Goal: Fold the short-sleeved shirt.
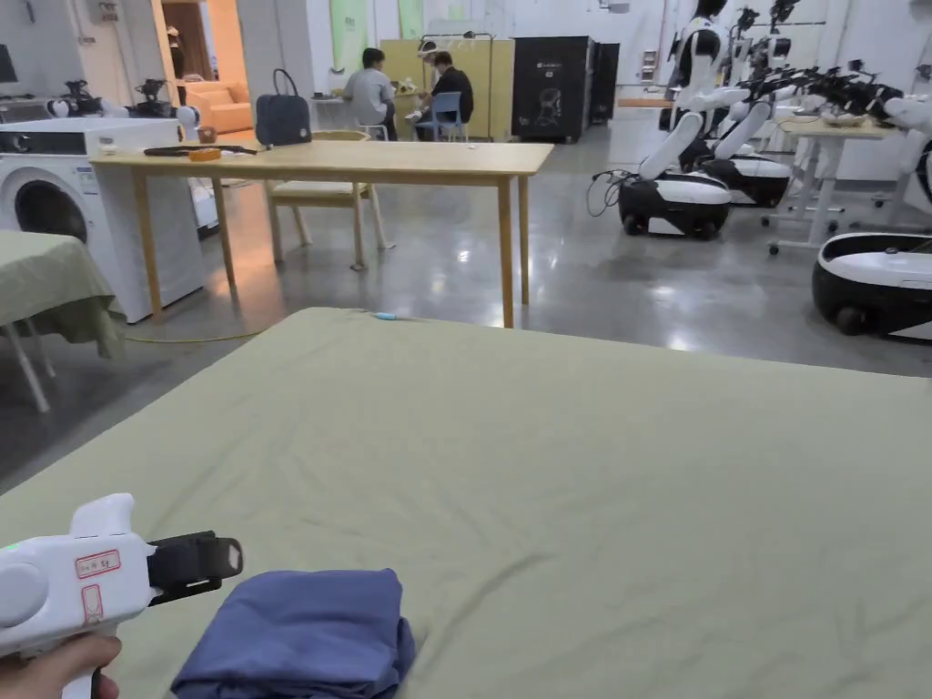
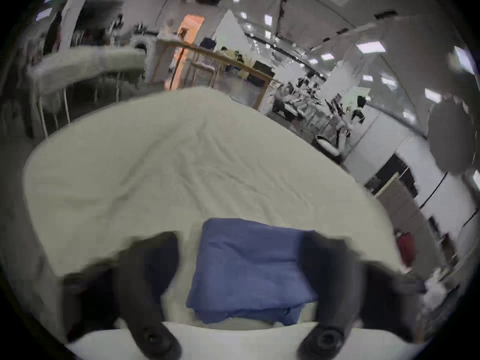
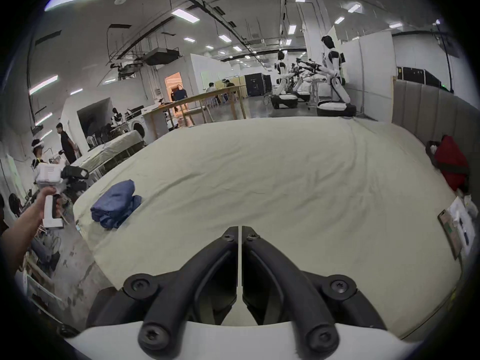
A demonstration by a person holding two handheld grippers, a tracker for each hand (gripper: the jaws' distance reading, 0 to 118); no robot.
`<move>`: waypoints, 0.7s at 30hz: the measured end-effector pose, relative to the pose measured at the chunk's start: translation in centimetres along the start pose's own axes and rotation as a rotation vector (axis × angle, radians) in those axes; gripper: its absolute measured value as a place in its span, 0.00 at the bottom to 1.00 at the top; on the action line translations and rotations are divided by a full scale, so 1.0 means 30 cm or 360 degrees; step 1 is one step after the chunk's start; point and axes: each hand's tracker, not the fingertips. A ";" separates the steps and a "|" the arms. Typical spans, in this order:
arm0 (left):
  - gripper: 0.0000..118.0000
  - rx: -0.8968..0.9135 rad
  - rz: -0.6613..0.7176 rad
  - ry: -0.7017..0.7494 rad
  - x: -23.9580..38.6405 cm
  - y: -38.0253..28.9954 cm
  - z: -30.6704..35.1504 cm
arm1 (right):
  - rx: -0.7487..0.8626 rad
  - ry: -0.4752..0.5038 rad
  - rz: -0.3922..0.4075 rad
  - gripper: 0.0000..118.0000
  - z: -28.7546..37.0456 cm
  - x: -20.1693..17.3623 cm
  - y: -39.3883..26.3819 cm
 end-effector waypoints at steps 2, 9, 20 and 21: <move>0.01 0.0041 -0.0264 0.0183 0.162 -0.017 -0.004 | 0.0045 -0.0076 0.0050 0.03 0.021 0.039 0.047; 0.02 0.0591 -0.0574 -0.0076 0.777 -0.072 0.061 | 0.0330 -0.0348 0.0194 0.03 0.118 0.127 0.316; 0.02 0.0847 -0.0841 -0.0198 1.312 -0.063 0.190 | 0.0676 -0.0424 0.0174 0.03 0.248 0.181 0.539; 0.03 0.0842 -0.0848 -0.0195 1.324 -0.066 0.192 | 0.0672 -0.0416 0.0173 0.03 0.249 0.186 0.539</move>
